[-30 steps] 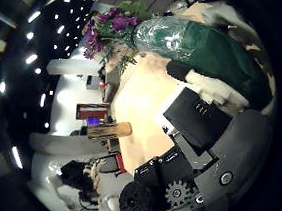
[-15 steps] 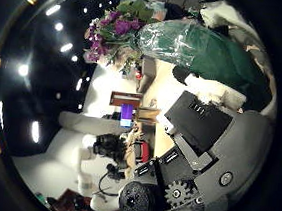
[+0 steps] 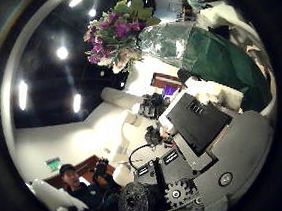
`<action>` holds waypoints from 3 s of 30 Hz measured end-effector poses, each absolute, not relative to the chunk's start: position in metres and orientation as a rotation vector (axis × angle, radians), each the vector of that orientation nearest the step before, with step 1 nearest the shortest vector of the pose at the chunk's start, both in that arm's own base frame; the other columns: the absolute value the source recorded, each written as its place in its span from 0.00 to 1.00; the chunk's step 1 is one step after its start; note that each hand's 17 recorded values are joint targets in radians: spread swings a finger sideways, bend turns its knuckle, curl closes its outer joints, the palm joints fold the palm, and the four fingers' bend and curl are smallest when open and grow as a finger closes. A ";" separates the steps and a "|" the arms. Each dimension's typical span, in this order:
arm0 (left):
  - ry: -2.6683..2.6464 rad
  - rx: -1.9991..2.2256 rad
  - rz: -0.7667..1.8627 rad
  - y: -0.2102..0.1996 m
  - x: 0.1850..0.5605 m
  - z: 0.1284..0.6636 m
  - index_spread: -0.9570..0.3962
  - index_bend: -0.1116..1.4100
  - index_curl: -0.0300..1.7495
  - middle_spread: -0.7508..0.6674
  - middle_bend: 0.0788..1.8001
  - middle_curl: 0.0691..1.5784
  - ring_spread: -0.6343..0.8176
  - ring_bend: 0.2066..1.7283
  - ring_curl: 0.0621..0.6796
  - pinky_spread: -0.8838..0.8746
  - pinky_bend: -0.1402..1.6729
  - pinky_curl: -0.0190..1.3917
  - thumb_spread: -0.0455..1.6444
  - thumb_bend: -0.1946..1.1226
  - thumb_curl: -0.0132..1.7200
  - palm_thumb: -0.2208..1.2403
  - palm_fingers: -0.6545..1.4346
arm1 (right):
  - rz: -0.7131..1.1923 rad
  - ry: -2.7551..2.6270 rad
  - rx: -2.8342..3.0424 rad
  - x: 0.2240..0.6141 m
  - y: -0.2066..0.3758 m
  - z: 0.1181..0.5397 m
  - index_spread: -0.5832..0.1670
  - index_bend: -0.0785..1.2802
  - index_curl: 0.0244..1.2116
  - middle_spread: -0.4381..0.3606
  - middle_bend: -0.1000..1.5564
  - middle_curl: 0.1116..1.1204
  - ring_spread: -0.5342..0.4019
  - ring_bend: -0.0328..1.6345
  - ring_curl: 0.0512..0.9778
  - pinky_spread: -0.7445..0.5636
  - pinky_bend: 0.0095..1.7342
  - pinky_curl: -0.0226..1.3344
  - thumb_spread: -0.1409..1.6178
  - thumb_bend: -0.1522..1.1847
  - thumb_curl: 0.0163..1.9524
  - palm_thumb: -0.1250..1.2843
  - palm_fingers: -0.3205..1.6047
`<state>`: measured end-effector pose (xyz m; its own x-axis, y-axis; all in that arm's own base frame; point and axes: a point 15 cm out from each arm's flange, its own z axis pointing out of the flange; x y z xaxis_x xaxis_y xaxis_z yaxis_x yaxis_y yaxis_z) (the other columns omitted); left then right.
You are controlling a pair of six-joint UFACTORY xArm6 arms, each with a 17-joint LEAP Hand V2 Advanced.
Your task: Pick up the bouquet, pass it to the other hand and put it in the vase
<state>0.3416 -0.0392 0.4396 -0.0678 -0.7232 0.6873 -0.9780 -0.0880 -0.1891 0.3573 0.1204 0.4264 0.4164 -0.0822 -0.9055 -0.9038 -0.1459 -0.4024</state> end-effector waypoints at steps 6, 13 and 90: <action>-1.768 1.808 1.017 -0.049 0.348 0.450 0.91 0.18 0.19 0.75 0.13 0.18 0.76 0.26 0.22 0.75 0.18 0.21 0.53 0.12 0.18 0.24 0.43 | 1.004 0.815 -1.605 0.342 0.156 0.424 0.41 0.83 0.85 0.40 0.90 0.62 0.38 0.90 0.60 0.39 0.66 0.71 0.16 0.10 0.47 0.91 0.76; -1.744 1.750 1.045 -0.062 0.350 0.453 0.91 0.18 0.19 0.75 0.14 0.18 0.75 0.28 0.21 0.75 0.19 0.22 0.52 0.12 0.19 0.23 0.43 | 1.066 0.737 -1.663 0.327 0.189 0.424 0.41 0.83 0.84 0.40 0.90 0.62 0.38 0.90 0.60 0.39 0.65 0.73 0.15 0.10 0.47 0.91 0.76; -1.693 1.364 1.516 -0.064 0.363 0.540 0.12 0.31 0.86 0.20 0.66 0.47 0.13 0.75 0.78 0.13 0.60 0.44 0.00 0.13 0.50 0.95 0.84 | 1.054 0.972 -1.488 0.398 0.133 0.362 0.13 0.18 0.25 0.53 0.16 0.20 0.66 0.27 0.20 0.80 0.25 0.31 0.61 0.09 0.24 0.62 0.16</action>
<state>0.3633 -0.0636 0.5403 -0.3836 -0.3489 0.8551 -0.8882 -0.1140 -0.4450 0.3980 0.1331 0.3622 0.2900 -0.0510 -0.9557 -0.9484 -0.1493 -0.2798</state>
